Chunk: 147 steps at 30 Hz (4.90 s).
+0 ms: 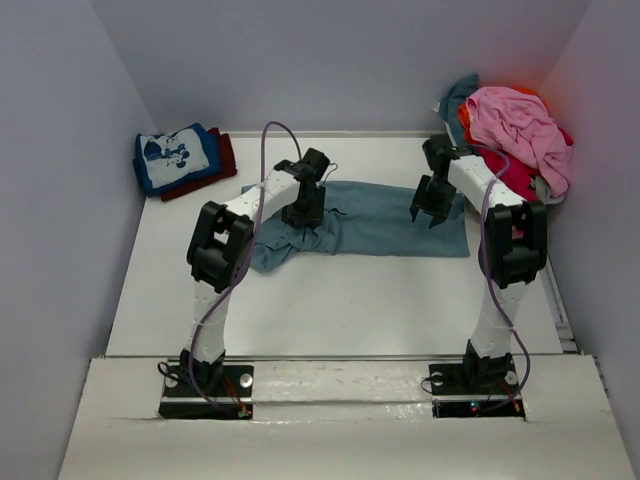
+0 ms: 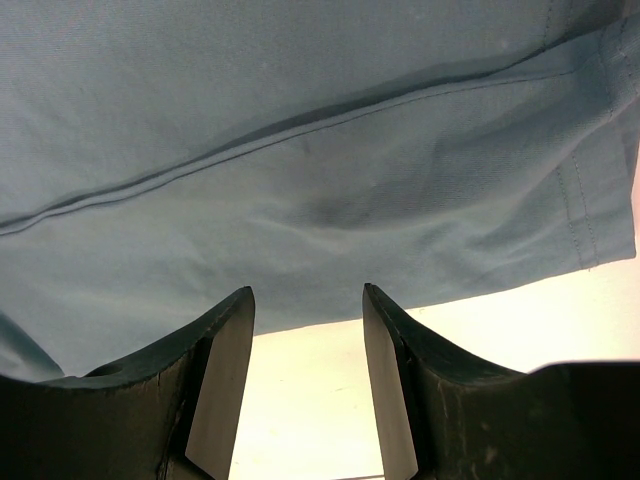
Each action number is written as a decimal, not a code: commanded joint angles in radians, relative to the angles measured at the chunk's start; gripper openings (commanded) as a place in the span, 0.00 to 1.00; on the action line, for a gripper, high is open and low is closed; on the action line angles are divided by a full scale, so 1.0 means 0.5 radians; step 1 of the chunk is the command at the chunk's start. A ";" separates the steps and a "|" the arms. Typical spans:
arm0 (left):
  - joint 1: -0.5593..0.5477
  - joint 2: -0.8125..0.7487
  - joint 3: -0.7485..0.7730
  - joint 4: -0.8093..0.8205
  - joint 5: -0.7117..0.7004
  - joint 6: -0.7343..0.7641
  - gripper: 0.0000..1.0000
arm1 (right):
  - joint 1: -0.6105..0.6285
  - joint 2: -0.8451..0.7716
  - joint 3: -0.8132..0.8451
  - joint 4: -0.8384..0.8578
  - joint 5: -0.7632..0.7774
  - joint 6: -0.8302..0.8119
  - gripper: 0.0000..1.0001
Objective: Fold and stack the t-shirts
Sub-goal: Fold the other side of the tshirt into a rectangle
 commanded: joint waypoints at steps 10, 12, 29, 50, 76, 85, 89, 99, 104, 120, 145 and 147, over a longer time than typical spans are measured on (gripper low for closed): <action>0.015 -0.065 0.122 0.002 -0.027 0.043 0.37 | 0.017 -0.055 -0.075 0.062 -0.006 -0.016 0.53; 0.015 -0.068 0.116 0.005 -0.018 0.040 0.35 | 0.017 -0.055 -0.072 0.062 -0.006 -0.016 0.53; 0.097 -0.231 0.113 0.027 -0.235 -0.101 0.06 | 0.017 -0.052 -0.056 0.053 0.000 -0.022 0.53; 0.278 0.088 0.990 -0.283 -0.404 -0.184 0.05 | 0.017 -0.024 -0.004 0.025 0.022 -0.071 0.53; 0.147 -0.504 0.092 -0.093 -0.450 -0.172 0.81 | 0.017 0.000 -0.090 0.108 0.037 -0.031 0.53; 0.067 -0.599 -0.322 -0.020 -0.279 -0.199 0.81 | 0.017 0.080 -0.114 0.157 0.071 -0.025 0.53; 0.067 -0.611 -0.384 0.057 -0.238 -0.199 0.80 | 0.017 0.104 -0.108 0.185 0.016 -0.031 0.52; 0.067 -0.443 -0.372 0.137 -0.171 -0.181 0.80 | 0.017 0.154 -0.022 0.151 -0.021 -0.050 0.52; 0.067 -0.372 -0.362 0.131 -0.082 -0.196 0.83 | 0.017 0.132 -0.035 0.148 -0.009 -0.050 0.52; 0.217 -0.351 -0.666 0.428 0.344 -0.187 0.89 | 0.017 0.095 -0.081 0.163 -0.021 -0.062 0.52; 0.444 -0.639 -1.016 0.392 0.145 -0.218 0.95 | 0.017 0.098 -0.136 0.197 -0.030 -0.071 0.52; 0.469 -0.669 -1.019 0.379 0.142 -0.212 0.95 | 0.017 0.095 -0.130 0.197 -0.027 -0.074 0.52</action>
